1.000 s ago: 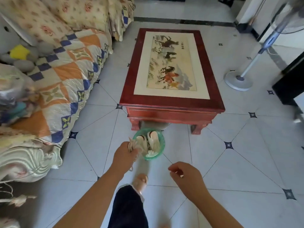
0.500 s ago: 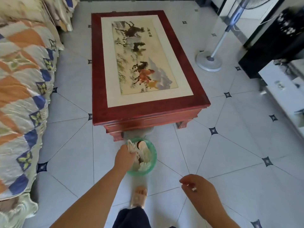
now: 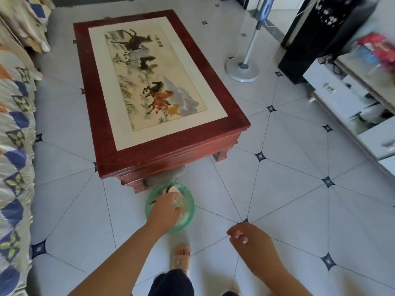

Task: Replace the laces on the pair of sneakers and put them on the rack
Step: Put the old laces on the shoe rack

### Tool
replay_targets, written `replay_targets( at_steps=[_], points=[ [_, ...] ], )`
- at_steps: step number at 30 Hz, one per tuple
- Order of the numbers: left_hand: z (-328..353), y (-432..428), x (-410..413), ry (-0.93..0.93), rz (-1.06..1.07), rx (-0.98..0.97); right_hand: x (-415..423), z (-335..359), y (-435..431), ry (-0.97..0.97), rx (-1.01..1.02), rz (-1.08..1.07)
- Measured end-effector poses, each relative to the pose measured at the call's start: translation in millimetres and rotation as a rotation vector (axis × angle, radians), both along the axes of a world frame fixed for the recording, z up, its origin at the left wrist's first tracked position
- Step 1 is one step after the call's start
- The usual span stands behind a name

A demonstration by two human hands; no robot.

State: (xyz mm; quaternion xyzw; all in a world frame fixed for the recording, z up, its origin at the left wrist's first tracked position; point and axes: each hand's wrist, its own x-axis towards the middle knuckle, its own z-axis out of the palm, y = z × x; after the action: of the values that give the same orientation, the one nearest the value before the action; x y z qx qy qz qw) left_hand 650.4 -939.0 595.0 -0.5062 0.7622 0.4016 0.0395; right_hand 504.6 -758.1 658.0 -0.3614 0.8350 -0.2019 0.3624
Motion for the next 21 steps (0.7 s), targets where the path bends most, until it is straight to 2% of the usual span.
replay_targets(
  at_steps=[4, 11, 16, 21],
  points=[
    [18.9, 8.9, -27.4, 0.042, -0.217, -0.131, -4.9, 6.4, 15.5, 0.008, -0.016, -0.088],
    [54.2, 55.0, -88.7, 0.051, -0.658, -0.243, -15.0, 14.3, 90.5, 0.076, -0.013, -0.383],
    [73.2, 134.3, -130.2, 0.128, -0.911, -0.275, -10.3, 23.3, 177.4, 0.107, -0.033, -0.675],
    [94.3, 250.7, -158.9, 0.234, -1.171, -0.24, 13.6, 36.0, 299.6, 0.151, -0.06, -0.964]
  ],
)
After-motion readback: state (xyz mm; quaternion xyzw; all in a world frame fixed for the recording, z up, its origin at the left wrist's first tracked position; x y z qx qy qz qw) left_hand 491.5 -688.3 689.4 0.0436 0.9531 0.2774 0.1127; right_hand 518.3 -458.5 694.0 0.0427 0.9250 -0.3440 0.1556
